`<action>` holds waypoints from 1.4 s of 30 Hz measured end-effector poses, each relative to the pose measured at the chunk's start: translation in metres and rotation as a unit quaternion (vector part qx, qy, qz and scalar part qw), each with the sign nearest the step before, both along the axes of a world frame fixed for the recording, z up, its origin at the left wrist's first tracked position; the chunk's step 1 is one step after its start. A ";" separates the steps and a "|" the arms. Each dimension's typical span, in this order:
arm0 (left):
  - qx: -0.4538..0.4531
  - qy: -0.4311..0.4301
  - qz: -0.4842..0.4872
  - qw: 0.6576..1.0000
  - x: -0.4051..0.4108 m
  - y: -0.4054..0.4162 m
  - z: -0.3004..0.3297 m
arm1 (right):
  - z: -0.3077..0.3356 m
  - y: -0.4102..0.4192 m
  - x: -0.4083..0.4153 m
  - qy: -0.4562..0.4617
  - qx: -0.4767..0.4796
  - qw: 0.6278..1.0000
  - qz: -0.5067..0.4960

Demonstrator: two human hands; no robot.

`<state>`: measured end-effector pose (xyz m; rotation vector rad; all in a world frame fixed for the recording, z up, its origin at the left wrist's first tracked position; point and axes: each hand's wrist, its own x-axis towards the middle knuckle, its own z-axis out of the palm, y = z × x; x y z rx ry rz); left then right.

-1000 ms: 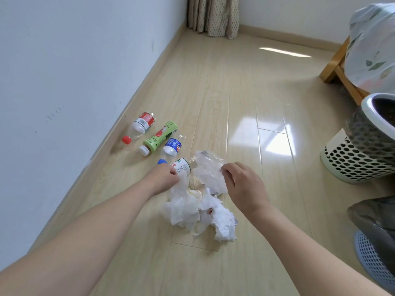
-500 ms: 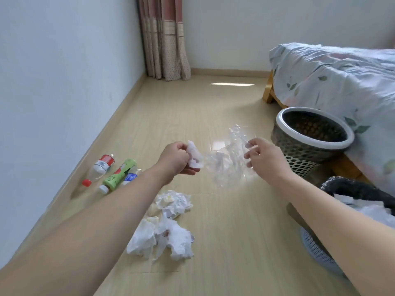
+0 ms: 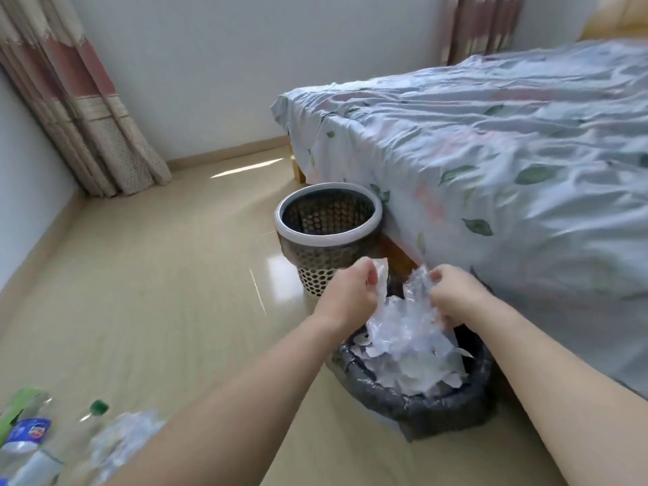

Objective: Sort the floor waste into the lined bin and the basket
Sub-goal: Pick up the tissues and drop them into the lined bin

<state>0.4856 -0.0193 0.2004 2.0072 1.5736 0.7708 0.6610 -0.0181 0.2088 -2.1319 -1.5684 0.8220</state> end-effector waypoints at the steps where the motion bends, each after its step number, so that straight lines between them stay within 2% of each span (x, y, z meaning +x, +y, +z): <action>1: -0.013 0.048 -0.021 0.999 0.016 0.003 -0.013 | -0.016 0.002 0.008 -0.030 -0.030 0.999 0.021; 4: -0.125 0.191 -0.101 0.968 0.048 0.015 -0.056 | -0.075 0.015 0.013 -0.088 -0.146 0.981 0.098; 6: -0.200 0.279 -0.134 0.930 0.058 0.023 -0.080 | -0.102 0.020 0.009 -0.114 -0.208 0.965 0.115; 9: -0.241 0.420 -0.183 0.856 0.060 0.030 -0.105 | -0.123 0.024 0.005 -0.126 -0.216 0.961 0.118; 11: -0.258 0.469 -0.202 0.820 0.058 0.033 -0.115 | -0.133 0.022 0.005 -0.139 -0.256 0.949 0.117; 13: -0.290 0.465 -0.197 0.813 0.057 0.037 -0.122 | -0.136 0.019 0.001 -0.150 -0.279 0.941 0.121; 17: -0.280 0.438 -0.188 0.833 0.059 0.041 -0.104 | -0.113 0.024 0.004 -0.180 -0.279 0.932 0.146; 22: -0.246 0.313 -0.154 0.904 0.033 0.040 -0.041 | -0.049 0.033 0.013 -0.205 -0.206 0.945 0.149; 25: -0.195 0.244 -0.093 0.945 0.000 0.034 -0.014 | -0.019 0.030 -0.005 -0.199 -0.134 0.961 0.136; 28: -0.132 0.193 -0.021 0.972 -0.049 0.017 0.008 | 0.002 0.022 -0.050 -0.177 -0.017 0.973 0.145; 30: -0.126 0.172 0.014 0.977 -0.087 0.002 0.016 | 0.007 0.016 -0.094 -0.151 0.036 0.970 0.189; 33: -0.134 0.159 0.062 0.976 -0.156 -0.024 0.015 | 0.006 0.005 -0.175 -0.144 0.067 0.953 0.258; 36: -0.146 0.152 0.117 0.970 -0.233 -0.052 0.008 | 0.002 -0.011 -0.256 -0.143 0.068 0.937 0.311; 42: -0.192 0.194 0.189 0.943 -0.402 -0.124 -0.017 | -0.038 -0.061 -0.407 -0.089 0.044 0.908 0.408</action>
